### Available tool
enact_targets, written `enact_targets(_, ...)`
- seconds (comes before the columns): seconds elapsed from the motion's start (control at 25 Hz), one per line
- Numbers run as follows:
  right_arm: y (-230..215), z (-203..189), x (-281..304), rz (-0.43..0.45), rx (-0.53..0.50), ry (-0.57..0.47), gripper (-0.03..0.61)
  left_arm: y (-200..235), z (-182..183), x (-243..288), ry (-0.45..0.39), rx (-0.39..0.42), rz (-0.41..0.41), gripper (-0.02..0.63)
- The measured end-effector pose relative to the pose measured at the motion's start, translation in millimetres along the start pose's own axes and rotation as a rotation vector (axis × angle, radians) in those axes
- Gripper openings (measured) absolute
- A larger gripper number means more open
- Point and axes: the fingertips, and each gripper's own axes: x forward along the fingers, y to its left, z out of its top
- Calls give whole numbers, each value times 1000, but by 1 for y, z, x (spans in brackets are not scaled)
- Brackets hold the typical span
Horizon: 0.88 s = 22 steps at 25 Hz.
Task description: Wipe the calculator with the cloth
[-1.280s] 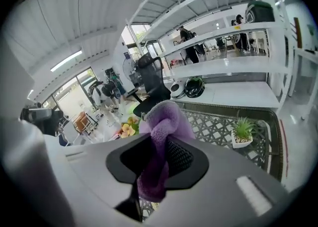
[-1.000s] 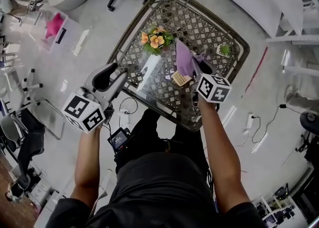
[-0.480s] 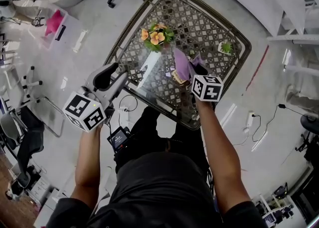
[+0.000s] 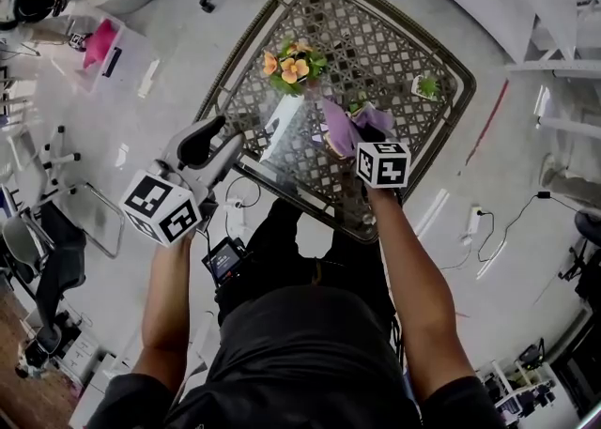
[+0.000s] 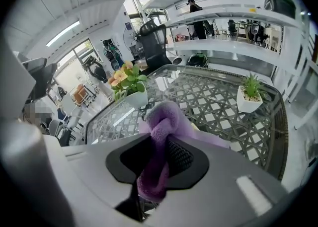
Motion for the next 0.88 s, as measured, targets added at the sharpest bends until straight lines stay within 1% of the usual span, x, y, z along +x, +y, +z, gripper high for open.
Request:
enact_targets(0.2,7,-7,9,24,-29,35,75,7,1,2,-2,-6,4,229)
enact_targets(0.6,3,-17,6,17,-40,55,74,5,1,9,5,-8,6,229)
enact_targets(0.88,-9,-37,-8,-3,-14,69,75,-2,1,17,12,3,-9,229)
